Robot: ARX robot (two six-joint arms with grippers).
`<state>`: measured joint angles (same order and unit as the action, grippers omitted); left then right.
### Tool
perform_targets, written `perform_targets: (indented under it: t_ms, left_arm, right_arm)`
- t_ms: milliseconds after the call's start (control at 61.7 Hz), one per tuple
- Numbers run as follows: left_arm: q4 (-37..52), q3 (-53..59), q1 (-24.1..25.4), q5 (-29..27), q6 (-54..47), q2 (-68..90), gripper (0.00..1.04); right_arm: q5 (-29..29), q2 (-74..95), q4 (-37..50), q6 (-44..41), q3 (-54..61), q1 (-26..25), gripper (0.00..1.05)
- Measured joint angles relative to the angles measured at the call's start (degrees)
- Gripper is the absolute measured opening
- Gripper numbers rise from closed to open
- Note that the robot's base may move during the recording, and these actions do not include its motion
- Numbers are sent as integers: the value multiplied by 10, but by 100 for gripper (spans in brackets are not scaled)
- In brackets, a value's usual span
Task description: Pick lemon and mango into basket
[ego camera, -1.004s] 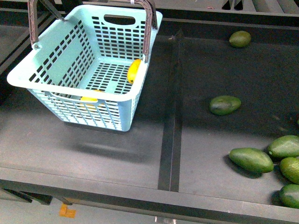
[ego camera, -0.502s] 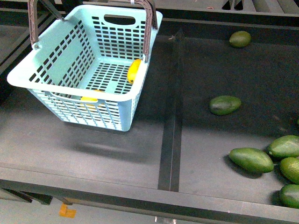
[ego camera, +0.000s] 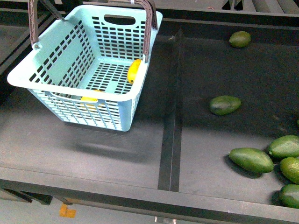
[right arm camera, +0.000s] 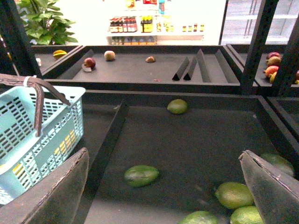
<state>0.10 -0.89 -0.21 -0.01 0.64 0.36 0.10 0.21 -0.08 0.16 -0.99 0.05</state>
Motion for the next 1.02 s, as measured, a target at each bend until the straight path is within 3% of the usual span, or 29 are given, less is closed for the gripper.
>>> perform_targets:
  t_ms: [373, 842, 1021]
  left_arm:
    - [0, 0, 0, 0, 0, 0, 4]
    - [0, 0, 0, 0, 0, 0, 99]
    - [0, 0, 0, 0, -1, 0, 98]
  right_arm:
    - [0, 0, 0, 0, 0, 0, 96]
    - [0, 0, 0, 0, 0, 0, 96]
    - [0, 0, 0, 0, 0, 0, 96]
